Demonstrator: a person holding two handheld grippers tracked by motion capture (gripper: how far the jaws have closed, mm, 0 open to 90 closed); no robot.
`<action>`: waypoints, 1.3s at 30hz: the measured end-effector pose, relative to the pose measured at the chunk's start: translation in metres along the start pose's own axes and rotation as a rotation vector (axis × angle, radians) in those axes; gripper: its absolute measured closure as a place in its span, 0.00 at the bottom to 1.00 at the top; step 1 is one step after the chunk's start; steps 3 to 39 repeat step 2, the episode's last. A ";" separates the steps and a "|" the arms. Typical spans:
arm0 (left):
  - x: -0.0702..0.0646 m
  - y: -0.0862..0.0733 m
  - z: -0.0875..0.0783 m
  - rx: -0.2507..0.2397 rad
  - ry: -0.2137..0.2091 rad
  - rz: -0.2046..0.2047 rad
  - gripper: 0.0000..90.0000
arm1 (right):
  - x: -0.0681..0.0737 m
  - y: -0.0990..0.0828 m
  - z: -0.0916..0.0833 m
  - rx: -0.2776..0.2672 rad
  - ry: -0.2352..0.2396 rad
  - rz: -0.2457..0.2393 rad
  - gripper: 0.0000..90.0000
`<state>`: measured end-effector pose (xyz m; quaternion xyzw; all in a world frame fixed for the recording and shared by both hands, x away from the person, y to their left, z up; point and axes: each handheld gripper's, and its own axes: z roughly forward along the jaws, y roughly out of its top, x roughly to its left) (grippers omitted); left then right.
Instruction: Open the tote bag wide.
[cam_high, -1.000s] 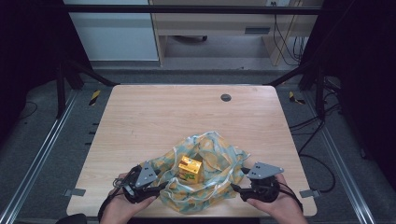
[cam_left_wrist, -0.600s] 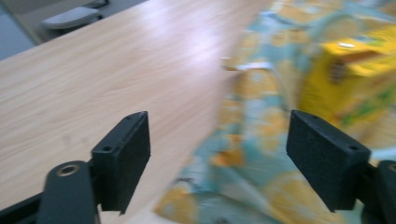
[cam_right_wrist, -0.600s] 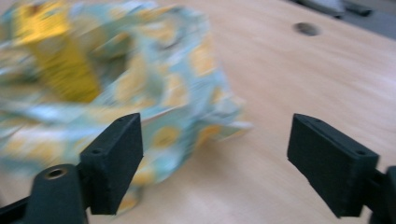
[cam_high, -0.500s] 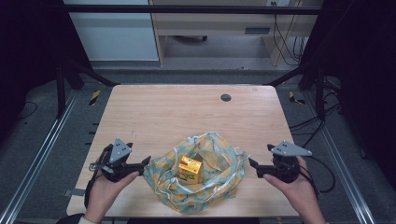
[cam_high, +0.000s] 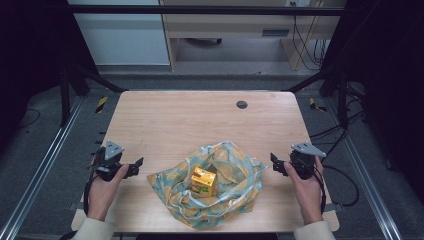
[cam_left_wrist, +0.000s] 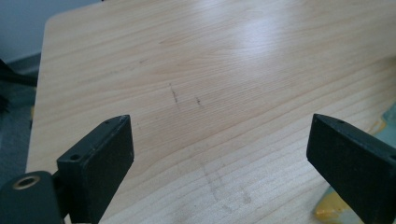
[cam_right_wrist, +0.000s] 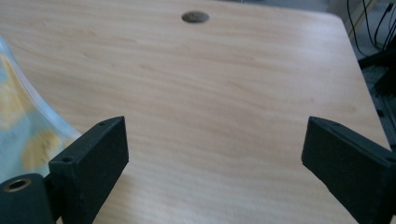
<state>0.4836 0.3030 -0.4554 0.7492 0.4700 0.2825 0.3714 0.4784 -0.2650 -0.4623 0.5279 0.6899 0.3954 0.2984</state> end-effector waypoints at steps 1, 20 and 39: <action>0.001 0.000 -0.001 -0.012 0.002 -0.014 0.08 | -0.003 -0.004 -0.001 0.010 0.005 -0.006 0.09; 0.002 0.000 -0.002 -0.018 0.015 -0.013 0.08 | -0.005 -0.007 -0.002 0.025 0.001 -0.012 0.09; 0.002 0.000 -0.002 -0.018 0.015 -0.013 0.08 | -0.005 -0.007 -0.002 0.025 0.001 -0.012 0.09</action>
